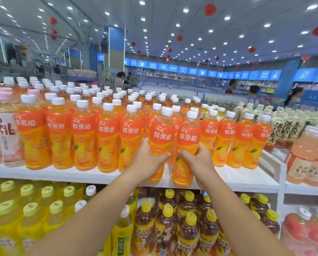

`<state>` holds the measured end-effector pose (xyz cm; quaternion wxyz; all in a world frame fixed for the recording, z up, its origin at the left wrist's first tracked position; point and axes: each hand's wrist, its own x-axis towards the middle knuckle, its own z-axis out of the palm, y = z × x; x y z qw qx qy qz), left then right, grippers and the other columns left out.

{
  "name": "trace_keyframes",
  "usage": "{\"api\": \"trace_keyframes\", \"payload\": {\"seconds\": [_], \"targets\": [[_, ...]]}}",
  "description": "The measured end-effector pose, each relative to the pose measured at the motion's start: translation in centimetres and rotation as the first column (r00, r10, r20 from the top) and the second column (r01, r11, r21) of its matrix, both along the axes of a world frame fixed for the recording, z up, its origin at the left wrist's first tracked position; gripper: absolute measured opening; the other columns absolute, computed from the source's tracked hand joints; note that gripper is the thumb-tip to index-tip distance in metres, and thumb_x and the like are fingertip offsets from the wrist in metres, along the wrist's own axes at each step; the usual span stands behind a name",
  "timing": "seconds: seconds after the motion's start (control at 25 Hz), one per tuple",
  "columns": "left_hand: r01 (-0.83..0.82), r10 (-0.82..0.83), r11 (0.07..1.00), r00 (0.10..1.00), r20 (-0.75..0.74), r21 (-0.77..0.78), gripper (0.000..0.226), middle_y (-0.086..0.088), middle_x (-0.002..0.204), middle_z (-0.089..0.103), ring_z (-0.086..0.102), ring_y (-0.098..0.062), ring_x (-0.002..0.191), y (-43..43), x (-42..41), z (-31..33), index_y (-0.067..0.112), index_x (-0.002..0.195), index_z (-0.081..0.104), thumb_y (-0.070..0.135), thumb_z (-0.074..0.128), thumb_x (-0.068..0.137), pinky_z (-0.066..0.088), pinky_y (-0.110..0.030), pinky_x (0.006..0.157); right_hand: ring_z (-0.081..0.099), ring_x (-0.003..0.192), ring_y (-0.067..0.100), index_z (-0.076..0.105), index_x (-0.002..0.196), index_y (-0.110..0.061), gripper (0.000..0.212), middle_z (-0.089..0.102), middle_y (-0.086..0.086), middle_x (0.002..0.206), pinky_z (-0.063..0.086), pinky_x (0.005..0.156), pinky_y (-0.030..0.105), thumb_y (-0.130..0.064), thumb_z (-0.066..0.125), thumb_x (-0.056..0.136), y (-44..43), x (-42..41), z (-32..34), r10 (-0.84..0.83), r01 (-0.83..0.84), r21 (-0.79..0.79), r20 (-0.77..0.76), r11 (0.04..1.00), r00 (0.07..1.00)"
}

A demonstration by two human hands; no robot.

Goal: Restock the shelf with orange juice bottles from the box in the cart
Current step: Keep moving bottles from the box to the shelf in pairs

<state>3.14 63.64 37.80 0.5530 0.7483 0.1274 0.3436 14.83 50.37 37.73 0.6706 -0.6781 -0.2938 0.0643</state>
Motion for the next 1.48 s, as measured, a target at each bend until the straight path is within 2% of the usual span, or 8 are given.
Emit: {"api": "trace_keyframes", "payload": {"seconds": [0.28, 0.44, 0.64, 0.8, 0.96, 1.16, 1.28, 1.48], "targets": [[-0.099, 0.099, 0.995, 0.994, 0.04, -0.007, 0.056, 0.014, 0.115, 0.07, 0.065, 0.004, 0.105, 0.5, 2.6, -1.4, 0.023, 0.128, 0.054, 0.014, 0.083, 0.081, 0.053, -0.018, 0.089, 0.073, 0.092, 0.019, 0.062, 0.111, -0.027, 0.045, 0.076, -0.002, 0.099, 0.06, 0.083, 0.047, -0.024, 0.073, 0.068, 1.8, 3.0, -1.0, 0.065, -0.065, 0.009, 0.037, 0.998, 0.997], [-0.105, 0.104, 0.994, 0.994, 0.045, 0.012, 0.053, 0.015, 0.114, 0.07, 0.065, 0.005, 0.105, 1.0, 2.9, -1.5, 0.024, 0.131, 0.055, 0.014, 0.079, 0.085, 0.051, -0.009, 0.083, 0.071, 0.092, 0.013, 0.057, 0.113, -0.034, 0.043, 0.073, -0.004, 0.101, 0.057, 0.077, 0.033, -0.016, 0.073, 0.078, 1.8, 4.0, -1.8, 0.141, -0.142, -0.003, 0.065, 0.99, 0.988], [-0.184, 0.193, 0.979, 0.977, -0.096, 0.089, 0.042, 0.018, 0.109, 0.072, 0.068, -0.003, 0.102, 0.9, 1.9, -2.9, 0.036, 0.118, 0.064, 0.047, 0.079, 0.08, 0.058, -0.036, 0.091, 0.063, 0.107, 0.008, 0.053, 0.117, -0.038, 0.044, 0.064, -0.006, 0.117, 0.052, 0.082, 0.026, -0.03, 0.079, 0.082, 0.7, 4.2, -4.7, 0.139, -0.123, -0.126, 0.127, 0.984, 0.982], [-0.354, 0.363, 0.927, 0.93, -0.063, 0.122, 0.048, 0.024, 0.108, 0.068, 0.065, 0.004, 0.1, -0.5, 1.3, -4.2, 0.039, 0.121, 0.056, 0.049, 0.079, 0.08, 0.059, -0.031, 0.087, 0.063, 0.097, -0.004, 0.055, 0.125, -0.026, 0.056, 0.067, -0.016, 0.112, 0.05, 0.077, 0.016, -0.03, 0.085, 0.078, -0.1, 3.7, -5.1, 0.055, -0.042, -0.091, 0.139, 0.995, 0.989], [-0.429, 0.448, 0.869, 0.894, -0.025, 0.249, 0.032, 0.023, 0.103, 0.064, 0.06, 0.002, 0.1, -1.0, 0.8, -4.2, 0.043, 0.112, 0.062, 0.049, 0.075, 0.084, 0.057, -0.031, 0.086, 0.064, 0.093, -0.011, 0.062, 0.115, -0.026, 0.04, 0.071, -0.017, 0.106, 0.053, 0.072, 0.011, -0.028, 0.083, 0.081, 0.5, 3.5, -5.1, 0.089, -0.077, -0.081, 0.152, 0.994, 0.984], [-0.399, 0.411, 0.888, 0.912, -0.003, 0.229, 0.052, 0.026, 0.11, 0.064, 0.062, 0.005, 0.102, -1.4, 0.9, -3.5, 0.036, 0.13, 0.047, 0.036, 0.076, 0.087, 0.055, -0.021, 0.084, 0.068, 0.099, -0.004, 0.066, 0.113, -0.027, 0.033, 0.074, -0.018, 0.106, 0.055, 0.082, 0.016, -0.027, 0.081, 0.084, 1.7, 2.8, -5.3, 0.139, -0.136, -0.031, 0.132, 0.99, 0.982], [-0.409, 0.42, 0.883, 0.907, -0.001, 0.231, 0.053, 0.022, 0.114, 0.064, 0.062, 0.0, 0.105, -0.9, 1.3, -3.2, 0.034, 0.132, 0.047, 0.031, 0.075, 0.088, 0.055, -0.025, 0.087, 0.068, 0.1, -0.005, 0.066, 0.115, -0.032, 0.035, 0.073, -0.023, 0.107, 0.055, 0.087, 0.023, -0.026, 0.081, 0.084, 2.1, 2.3, -5.5, 0.138, -0.14, 0.002, 0.133, 0.99, 0.981], [-0.402, 0.415, 0.876, 0.91, 0.009, 0.268, 0.054, 0.022, 0.119, 0.062, 0.059, 0.0, 0.11, -0.4, 1.5, -3.7, 0.036, 0.136, 0.046, 0.034, 0.072, 0.089, 0.051, -0.022, 0.091, 0.067, 0.1, -0.007, 0.065, 0.114, -0.037, 0.034, 0.071, -0.028, 0.106, 0.054, 0.084, 0.018, -0.03, 0.08, 0.084, 2.2, 2.1, -5.7, 0.111, -0.115, 0.018, 0.147, 0.993, 0.983]]}}
